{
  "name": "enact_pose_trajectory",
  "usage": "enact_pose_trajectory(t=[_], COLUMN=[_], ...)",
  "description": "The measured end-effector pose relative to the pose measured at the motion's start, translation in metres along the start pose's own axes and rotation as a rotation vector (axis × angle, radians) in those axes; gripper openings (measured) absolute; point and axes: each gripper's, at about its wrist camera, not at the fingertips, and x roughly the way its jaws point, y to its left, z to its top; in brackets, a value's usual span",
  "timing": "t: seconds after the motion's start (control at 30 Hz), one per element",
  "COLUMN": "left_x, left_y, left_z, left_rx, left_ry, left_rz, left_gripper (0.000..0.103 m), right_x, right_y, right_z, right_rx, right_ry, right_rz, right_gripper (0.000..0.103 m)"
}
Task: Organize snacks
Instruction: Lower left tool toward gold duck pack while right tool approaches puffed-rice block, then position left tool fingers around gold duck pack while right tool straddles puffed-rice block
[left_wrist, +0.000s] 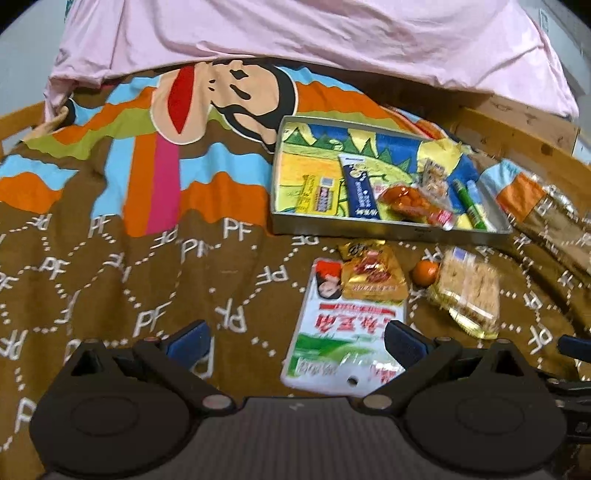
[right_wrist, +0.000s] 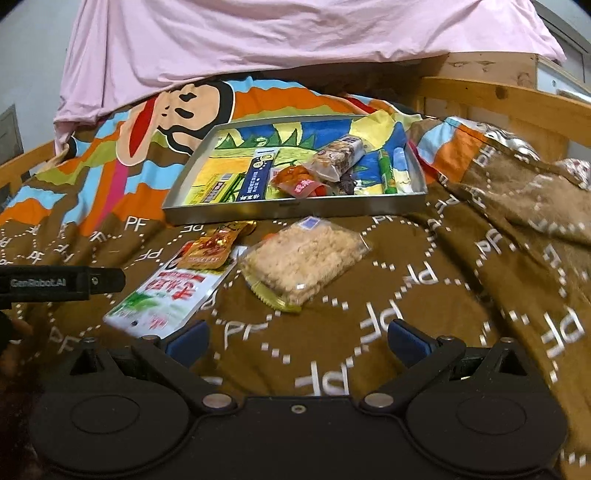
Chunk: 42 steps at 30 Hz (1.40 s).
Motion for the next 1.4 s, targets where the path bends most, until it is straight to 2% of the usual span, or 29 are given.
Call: enact_pose_trajectory(t=[0.27, 0.53, 0.67, 0.77, 0.83, 0.9, 1.17, 1.27, 1.4], left_x=[0.03, 0.055, 0.068, 0.077, 0.083, 0.087, 0.1, 0.11, 0.122], left_y=[0.007, 0.019, 0.016, 0.012, 0.008, 0.001, -0.035, -0.048, -0.057], left_z=[0.026, 0.053, 0.061, 0.064, 0.064, 0.064, 0.06, 0.058, 0.057], left_rx=[0.083, 0.024, -0.001, -0.024, -0.027, -0.017, 0.125, 0.189, 0.202], left_ry=[0.006, 0.011, 0.018, 0.036, 0.051, 0.049, 0.079, 0.09, 0.128], left_rz=[-0.072, -0.093, -0.129, -0.151, -0.158, -0.152, -0.173, -0.159, -0.15], left_gripper=[0.103, 0.103, 0.103, 0.103, 0.103, 0.103, 0.102, 0.102, 0.102], right_x=[0.05, 0.1, 0.112, 0.111, 0.106, 0.102, 0.056, 0.044, 0.042], right_y=[0.015, 0.018, 0.024, 0.016, 0.007, 0.001, -0.024, -0.03, -0.034], right_z=[0.041, 0.058, 0.052, 0.044, 0.042, 0.04, 0.019, 0.01, 0.007], right_rx=[0.015, 0.102, 0.037, 0.035, 0.048, 0.01, -0.112, -0.099, -0.089], right_ry=[-0.004, 0.049, 0.056, 0.055, 0.043, 0.044, 0.05, 0.021, 0.0], right_rz=[-0.062, -0.134, -0.18, -0.161, -0.13, -0.104, 0.016, 0.028, 0.053], right_gripper=[0.102, 0.102, 0.102, 0.1, 0.095, 0.094, 0.093, 0.093, 0.093])
